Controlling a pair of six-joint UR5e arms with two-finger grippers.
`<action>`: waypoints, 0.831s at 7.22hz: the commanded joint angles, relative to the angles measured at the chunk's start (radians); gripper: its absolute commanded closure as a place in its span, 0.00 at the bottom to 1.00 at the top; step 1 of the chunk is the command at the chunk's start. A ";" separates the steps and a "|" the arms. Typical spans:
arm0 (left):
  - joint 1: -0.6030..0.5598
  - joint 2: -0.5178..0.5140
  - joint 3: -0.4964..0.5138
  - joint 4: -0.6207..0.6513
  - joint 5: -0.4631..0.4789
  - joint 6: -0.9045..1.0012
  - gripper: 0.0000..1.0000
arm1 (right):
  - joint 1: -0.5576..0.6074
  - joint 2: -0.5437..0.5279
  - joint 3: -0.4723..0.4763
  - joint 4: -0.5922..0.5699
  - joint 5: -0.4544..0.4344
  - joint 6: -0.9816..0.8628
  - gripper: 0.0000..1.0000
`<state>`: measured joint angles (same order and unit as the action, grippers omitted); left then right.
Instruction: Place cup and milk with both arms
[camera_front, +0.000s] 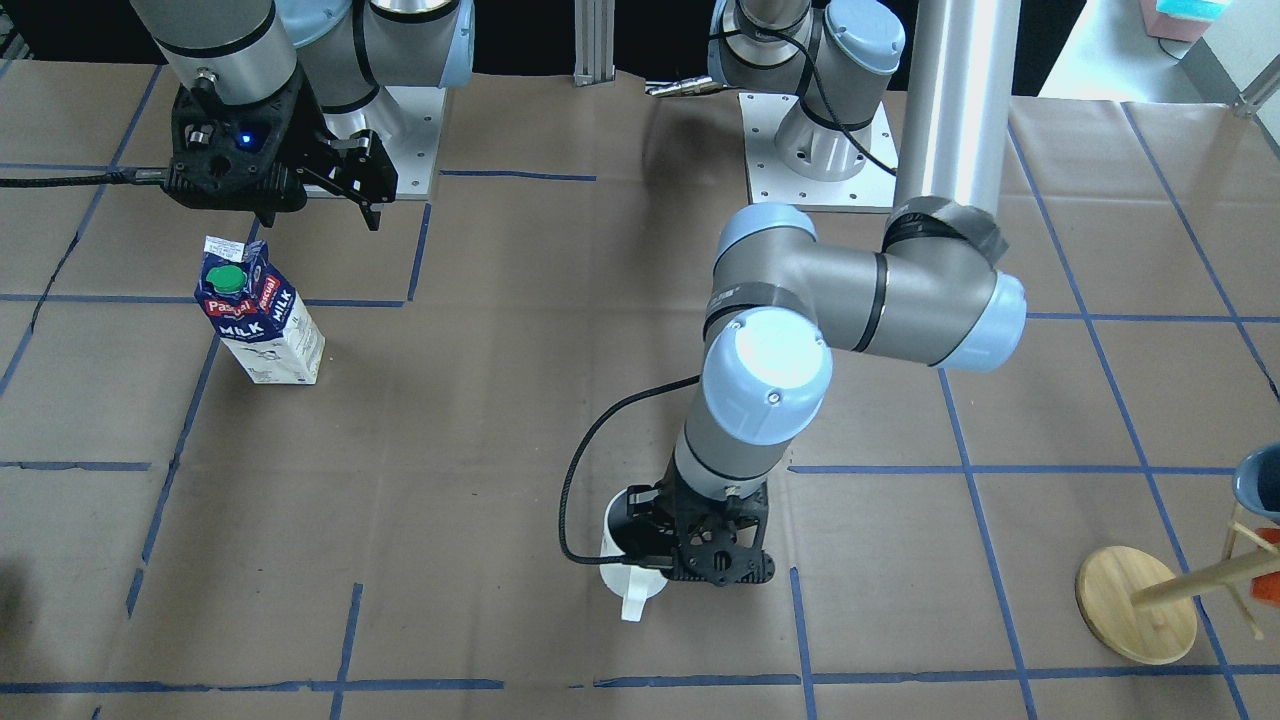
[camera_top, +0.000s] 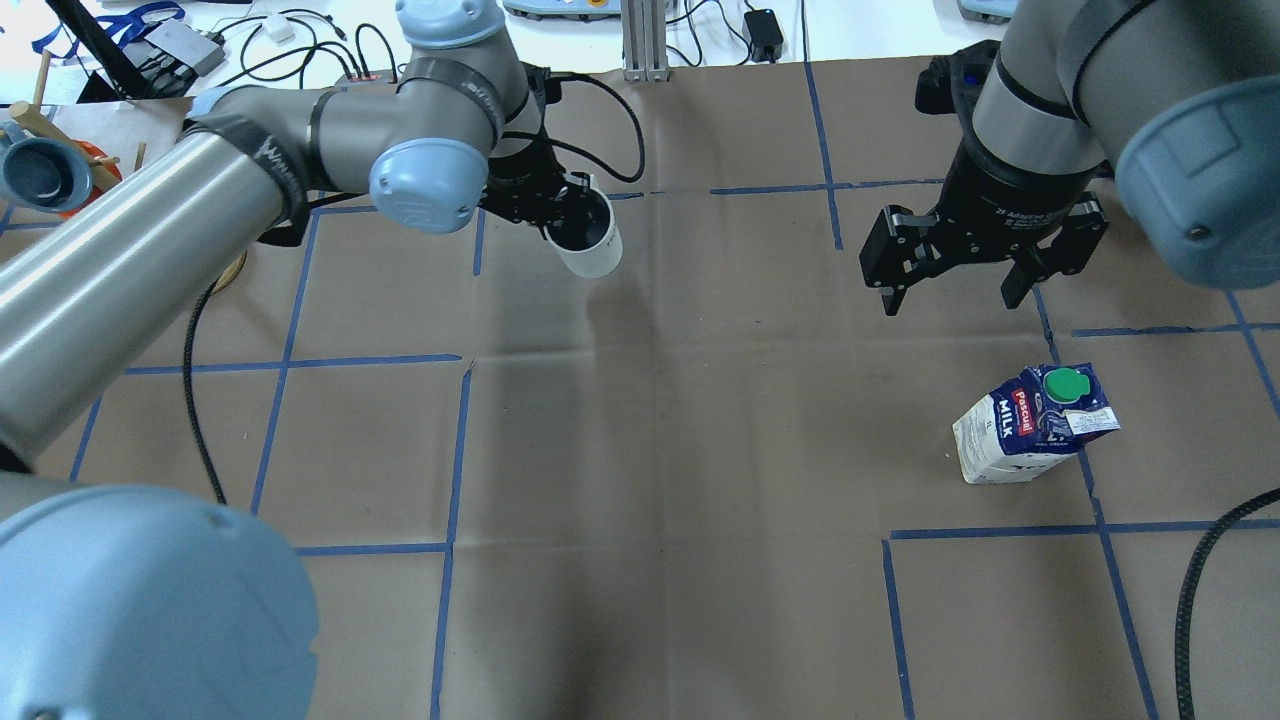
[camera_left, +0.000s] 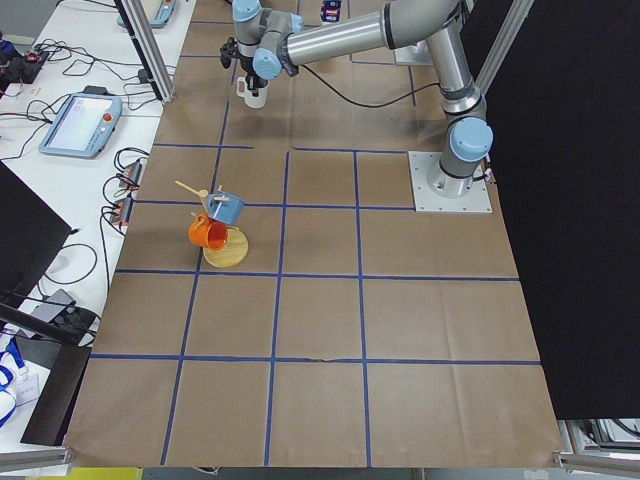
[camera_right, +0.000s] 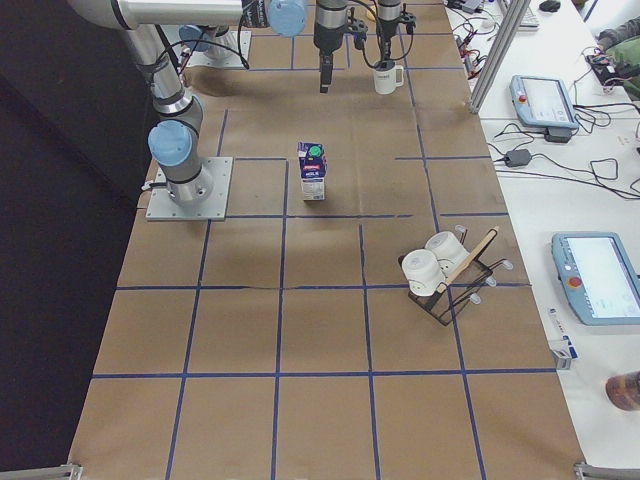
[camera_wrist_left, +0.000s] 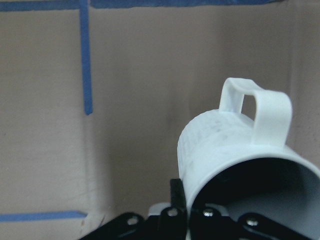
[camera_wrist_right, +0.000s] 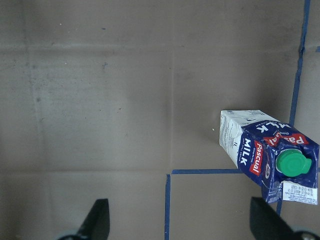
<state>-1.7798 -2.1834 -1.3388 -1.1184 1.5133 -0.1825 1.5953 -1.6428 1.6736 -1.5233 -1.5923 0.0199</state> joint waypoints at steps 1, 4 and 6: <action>-0.027 -0.084 0.122 -0.067 0.004 -0.025 1.00 | 0.000 0.000 0.000 0.000 0.000 0.000 0.00; -0.023 -0.085 0.104 -0.092 0.007 -0.008 0.94 | 0.000 0.000 0.000 0.000 0.000 0.000 0.00; -0.023 -0.095 0.104 -0.110 0.008 -0.008 0.80 | 0.000 0.000 0.000 0.000 0.000 0.000 0.00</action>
<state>-1.8025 -2.2731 -1.2337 -1.2201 1.5206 -0.1904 1.5954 -1.6429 1.6736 -1.5233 -1.5923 0.0199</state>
